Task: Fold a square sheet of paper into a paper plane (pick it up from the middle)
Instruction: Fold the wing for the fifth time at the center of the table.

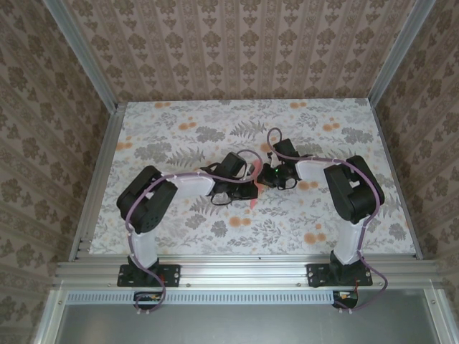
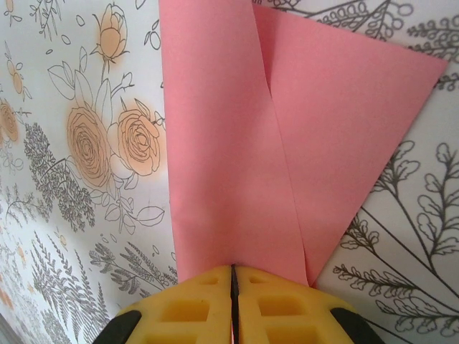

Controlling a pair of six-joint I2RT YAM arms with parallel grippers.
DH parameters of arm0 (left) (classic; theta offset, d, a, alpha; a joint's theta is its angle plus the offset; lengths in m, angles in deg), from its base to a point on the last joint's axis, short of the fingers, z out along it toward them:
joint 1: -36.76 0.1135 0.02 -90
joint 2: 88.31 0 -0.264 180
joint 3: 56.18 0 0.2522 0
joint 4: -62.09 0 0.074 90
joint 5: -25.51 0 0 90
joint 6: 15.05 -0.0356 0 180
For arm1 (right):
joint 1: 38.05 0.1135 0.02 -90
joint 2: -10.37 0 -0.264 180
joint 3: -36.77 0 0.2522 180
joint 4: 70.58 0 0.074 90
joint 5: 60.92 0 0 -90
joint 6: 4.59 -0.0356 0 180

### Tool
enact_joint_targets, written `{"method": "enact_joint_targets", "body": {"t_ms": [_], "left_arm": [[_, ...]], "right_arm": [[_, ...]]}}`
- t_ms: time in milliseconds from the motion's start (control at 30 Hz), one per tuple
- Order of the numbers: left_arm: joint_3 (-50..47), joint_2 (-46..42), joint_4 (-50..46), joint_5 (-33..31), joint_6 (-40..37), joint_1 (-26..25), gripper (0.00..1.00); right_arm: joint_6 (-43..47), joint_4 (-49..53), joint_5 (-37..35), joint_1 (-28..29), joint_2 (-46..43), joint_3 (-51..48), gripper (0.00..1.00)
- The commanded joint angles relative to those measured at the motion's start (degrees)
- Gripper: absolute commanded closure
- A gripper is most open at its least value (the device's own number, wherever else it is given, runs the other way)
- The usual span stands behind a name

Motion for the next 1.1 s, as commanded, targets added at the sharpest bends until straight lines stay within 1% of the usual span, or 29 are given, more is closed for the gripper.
{"method": "enact_joint_targets", "body": {"t_ms": [0,233,467,633,733,833,1067], "left_arm": [[-1.4,-2.7,5.7,1.7,3.9,1.8,0.86],[-0.6,1.2,7.9,0.3,6.1,2.2,0.86],[0.1,4.1,8.3,-0.5,6.8,2.2,0.87],[-0.2,4.8,6.4,-1.4,6.1,2.1,0.88],[-0.6,4.9,4.2,-3.3,5.9,2.1,0.89],[-1.7,4.6,2.7,-5.3,5.9,2.1,0.91],[-3.5,4.4,3.8,-5.1,6.7,2.2,0.93]], "right_arm": [[0.8,4.0,-4.9,-0.1,3.7,-0.4,0.90],[0.8,4.1,-4.5,-0.1,3.4,-0.4,0.90],[0.8,4.0,-4.4,-0.1,3.2,-0.7,0.90],[0.5,3.5,-3.5,-0.1,3.2,-0.8,0.89],[0.2,2.0,-1.5,-0.1,2.7,-0.8,0.87],[-0.6,-0.2,0.9,-0.2,0.6,-1.0,0.85],[-3.1,-5.8,4.0,-1.2,-5.0,-1.7,0.84]]}}
